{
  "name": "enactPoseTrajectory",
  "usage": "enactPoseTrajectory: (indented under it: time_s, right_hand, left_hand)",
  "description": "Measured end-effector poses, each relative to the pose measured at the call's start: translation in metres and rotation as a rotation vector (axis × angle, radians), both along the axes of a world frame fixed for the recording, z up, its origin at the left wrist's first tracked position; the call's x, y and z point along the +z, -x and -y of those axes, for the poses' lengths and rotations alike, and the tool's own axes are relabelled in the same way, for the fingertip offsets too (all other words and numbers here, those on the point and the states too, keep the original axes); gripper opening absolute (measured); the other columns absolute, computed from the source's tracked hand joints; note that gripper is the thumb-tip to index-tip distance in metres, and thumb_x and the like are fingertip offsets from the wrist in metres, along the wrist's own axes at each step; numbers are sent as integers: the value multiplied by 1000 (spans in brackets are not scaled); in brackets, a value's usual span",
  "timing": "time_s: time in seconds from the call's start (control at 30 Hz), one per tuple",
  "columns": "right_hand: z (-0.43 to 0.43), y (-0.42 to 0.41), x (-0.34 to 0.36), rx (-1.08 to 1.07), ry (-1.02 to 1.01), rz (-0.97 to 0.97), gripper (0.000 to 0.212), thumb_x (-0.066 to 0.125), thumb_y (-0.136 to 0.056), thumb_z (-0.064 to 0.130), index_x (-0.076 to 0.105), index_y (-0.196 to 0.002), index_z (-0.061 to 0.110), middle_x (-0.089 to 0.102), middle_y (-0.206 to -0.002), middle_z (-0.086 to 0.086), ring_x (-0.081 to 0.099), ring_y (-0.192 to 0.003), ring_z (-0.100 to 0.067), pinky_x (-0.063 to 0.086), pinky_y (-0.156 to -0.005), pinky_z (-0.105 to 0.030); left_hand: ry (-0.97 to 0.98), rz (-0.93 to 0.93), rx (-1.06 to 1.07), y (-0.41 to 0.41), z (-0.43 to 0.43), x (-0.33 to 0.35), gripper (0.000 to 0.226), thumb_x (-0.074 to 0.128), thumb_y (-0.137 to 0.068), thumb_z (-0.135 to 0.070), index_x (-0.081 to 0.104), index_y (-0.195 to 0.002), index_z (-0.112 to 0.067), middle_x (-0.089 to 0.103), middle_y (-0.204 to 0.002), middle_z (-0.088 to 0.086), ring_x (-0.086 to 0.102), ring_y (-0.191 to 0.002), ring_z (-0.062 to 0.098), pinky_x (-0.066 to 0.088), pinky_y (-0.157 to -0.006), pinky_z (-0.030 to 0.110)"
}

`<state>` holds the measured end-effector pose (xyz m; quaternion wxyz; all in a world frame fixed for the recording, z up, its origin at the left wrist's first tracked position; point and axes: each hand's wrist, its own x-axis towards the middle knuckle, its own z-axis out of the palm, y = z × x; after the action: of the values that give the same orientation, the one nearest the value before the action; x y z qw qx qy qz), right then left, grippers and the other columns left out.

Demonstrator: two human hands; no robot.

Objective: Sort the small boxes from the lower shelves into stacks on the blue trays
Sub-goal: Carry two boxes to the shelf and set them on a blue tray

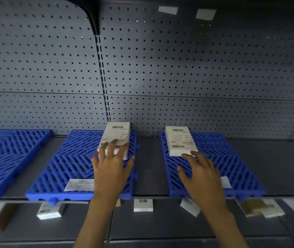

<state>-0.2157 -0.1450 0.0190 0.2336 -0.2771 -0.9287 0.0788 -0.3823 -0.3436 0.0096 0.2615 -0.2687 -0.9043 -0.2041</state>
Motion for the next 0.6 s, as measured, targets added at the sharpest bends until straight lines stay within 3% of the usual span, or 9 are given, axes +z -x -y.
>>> enactPoseTrajectory:
  time_s: [0.27, 0.6]
  right_hand:
    - [14, -67, -5, -15, -52, -20, 44, 74, -88, 42, 67, -126, 22, 60, -135, 0, 60, -120, -30, 58, -87, -53]
    - [-25, -187, -6, -154, -17, 11, 46, 77, -84, 40, 64, -127, 29, 65, -126, 3, 64, -108, -26, 59, -79, -43]
  left_hand:
    - [49, 50, -256, -78, -3, -5, 33, 72, -91, -36, 69, -123, -28, 63, -132, 1, 56, -124, 33, 50, -93, 55]
    - [145, 108, -471, -175, -88, -11, 40, 73, -89, -40, 67, -126, -28, 62, -132, 0, 57, -123, 30, 54, -90, 55]
